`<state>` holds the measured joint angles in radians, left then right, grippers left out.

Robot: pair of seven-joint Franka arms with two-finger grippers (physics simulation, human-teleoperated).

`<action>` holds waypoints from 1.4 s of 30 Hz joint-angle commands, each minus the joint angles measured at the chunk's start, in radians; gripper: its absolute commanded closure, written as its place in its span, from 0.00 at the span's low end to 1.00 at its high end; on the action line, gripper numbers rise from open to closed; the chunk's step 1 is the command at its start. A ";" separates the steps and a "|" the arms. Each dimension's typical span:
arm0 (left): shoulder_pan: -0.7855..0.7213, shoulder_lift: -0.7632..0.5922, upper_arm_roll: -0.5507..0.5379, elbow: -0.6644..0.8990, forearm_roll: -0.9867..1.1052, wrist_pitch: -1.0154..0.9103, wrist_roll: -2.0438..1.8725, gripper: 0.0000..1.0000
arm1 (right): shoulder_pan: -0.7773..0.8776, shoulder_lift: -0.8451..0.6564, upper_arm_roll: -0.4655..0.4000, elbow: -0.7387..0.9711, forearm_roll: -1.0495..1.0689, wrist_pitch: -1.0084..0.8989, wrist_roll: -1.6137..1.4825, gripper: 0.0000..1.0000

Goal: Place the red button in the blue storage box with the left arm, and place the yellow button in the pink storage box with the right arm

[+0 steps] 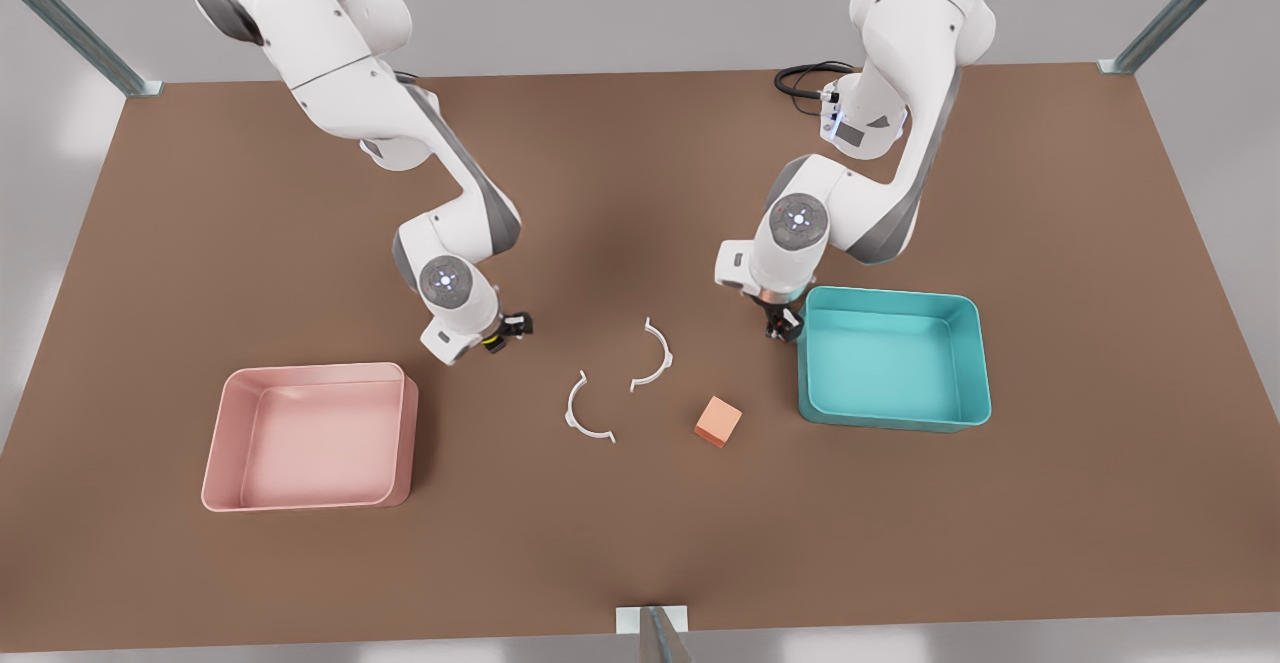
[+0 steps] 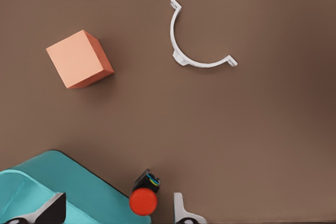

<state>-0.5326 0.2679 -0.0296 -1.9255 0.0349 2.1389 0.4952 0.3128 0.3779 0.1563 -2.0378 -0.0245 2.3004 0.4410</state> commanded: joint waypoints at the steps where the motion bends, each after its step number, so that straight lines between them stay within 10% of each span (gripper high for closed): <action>1: 0.003 -0.021 0.000 -0.073 0.003 0.216 0.465 0.00 | -0.012 0.002 0.000 -0.022 0.002 0.155 0.159 0.00; 17: 0.006 0.053 0.011 -0.178 0.010 0.268 0.697 0.00 | -0.034 0.024 0.020 -0.188 0.002 0.364 0.140 0.00; 19: 0.006 0.063 0.016 -0.184 0.010 0.268 0.703 0.00 | -0.032 0.032 0.020 -0.188 0.002 0.367 0.142 0.31; 27: 0.008 0.080 0.030 -0.256 0.039 0.320 0.698 0.00 | -0.032 0.041 0.020 -0.188 0.002 0.378 0.136 0.51; 42: 0.008 0.119 0.034 -0.308 0.039 0.421 0.695 0.00 | -0.353 0.006 0.005 0.211 -0.003 -0.024 -0.360 0.51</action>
<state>-0.5249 0.3842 0.0052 -2.2289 0.0732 2.5155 1.1195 -0.0188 0.3801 0.1624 -1.8304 -0.0164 2.3692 0.4028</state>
